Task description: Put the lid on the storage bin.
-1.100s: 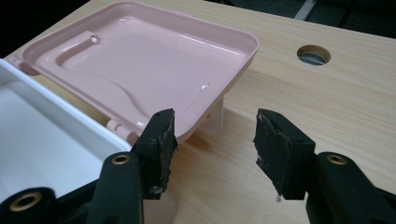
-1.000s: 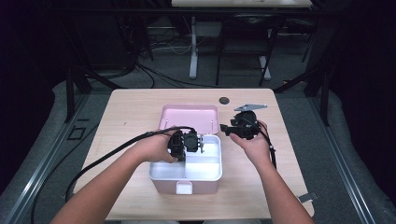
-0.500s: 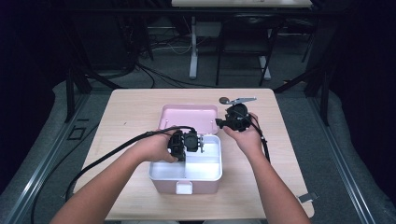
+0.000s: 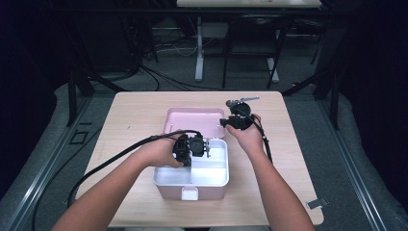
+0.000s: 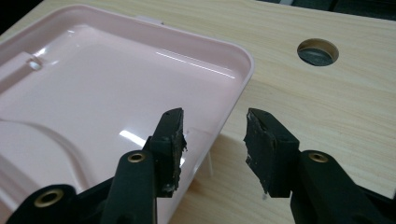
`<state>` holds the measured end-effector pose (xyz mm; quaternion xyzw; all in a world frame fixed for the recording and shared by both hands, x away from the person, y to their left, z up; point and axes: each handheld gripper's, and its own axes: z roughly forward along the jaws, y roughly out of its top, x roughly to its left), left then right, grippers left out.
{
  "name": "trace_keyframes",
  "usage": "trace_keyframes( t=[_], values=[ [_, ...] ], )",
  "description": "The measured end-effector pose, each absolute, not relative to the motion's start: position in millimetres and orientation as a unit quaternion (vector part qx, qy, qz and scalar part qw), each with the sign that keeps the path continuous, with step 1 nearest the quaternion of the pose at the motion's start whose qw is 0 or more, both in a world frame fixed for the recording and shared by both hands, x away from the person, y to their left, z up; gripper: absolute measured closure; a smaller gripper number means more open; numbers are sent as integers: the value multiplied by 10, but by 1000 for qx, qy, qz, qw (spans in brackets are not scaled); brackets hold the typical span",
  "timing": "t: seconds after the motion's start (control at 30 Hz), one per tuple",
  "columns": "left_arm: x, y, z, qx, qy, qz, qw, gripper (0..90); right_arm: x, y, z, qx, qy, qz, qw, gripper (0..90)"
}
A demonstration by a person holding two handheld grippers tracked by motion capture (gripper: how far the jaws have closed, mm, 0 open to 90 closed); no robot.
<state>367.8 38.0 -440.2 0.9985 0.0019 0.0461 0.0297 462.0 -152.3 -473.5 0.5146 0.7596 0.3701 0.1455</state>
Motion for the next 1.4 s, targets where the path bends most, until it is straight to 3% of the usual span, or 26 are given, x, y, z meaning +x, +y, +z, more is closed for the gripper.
trace_keyframes(
  t=[0.8, 1.4],
  values=[
    [3680, 378, -4400, 998, 2, 47, 29, 871, 4771, -1402, -4806, 551, 750, 329, 158, 708],
    [3683, 375, -4401, 999, 2, 46, 29, 872, 4849, -1359, -4843, 567, 747, 316, 146, 731]
  ],
)
